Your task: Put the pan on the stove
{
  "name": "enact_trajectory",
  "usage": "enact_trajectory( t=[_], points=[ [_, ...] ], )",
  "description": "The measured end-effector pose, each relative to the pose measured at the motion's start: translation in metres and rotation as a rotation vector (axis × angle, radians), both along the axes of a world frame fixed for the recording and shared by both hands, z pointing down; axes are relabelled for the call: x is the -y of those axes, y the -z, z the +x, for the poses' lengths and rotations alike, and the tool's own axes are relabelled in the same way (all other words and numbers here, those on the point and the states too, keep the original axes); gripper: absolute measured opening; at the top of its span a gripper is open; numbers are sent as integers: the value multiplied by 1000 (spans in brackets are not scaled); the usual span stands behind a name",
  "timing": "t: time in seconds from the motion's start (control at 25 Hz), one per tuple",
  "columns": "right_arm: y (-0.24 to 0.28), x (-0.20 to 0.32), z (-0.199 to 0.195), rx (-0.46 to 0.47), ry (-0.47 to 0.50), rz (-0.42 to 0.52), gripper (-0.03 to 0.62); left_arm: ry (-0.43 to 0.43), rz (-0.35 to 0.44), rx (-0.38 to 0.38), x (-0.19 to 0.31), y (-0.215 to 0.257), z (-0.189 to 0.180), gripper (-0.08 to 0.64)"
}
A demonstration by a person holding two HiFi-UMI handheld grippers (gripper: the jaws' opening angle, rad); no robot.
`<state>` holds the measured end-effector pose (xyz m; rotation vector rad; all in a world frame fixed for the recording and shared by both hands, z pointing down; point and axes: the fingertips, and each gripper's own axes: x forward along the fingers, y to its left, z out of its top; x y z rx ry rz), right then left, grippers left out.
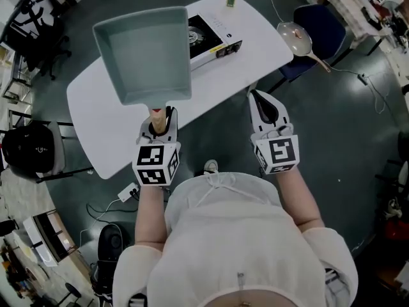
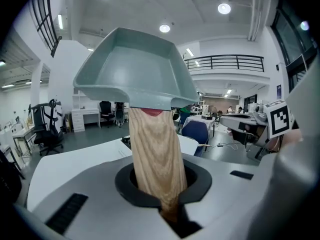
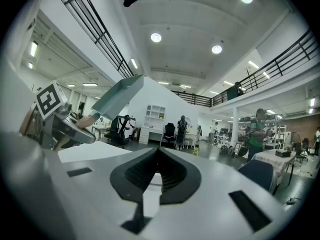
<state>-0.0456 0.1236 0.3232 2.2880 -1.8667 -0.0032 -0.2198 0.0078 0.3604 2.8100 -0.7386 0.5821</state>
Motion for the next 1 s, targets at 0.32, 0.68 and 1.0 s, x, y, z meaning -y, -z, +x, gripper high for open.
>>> enact_trajectory(
  t=[0.32, 0.68, 1.0],
  points=[
    [-15, 76, 33, 27, 53, 10, 3, 25, -23, 50, 48, -26, 27, 44],
    [-23, 151, 80, 28, 206, 35, 3, 122, -15, 100, 87, -41, 77, 44],
    [-25, 217, 142, 27, 414, 28, 5, 272, -48, 187, 108, -63, 147, 44]
  ],
)
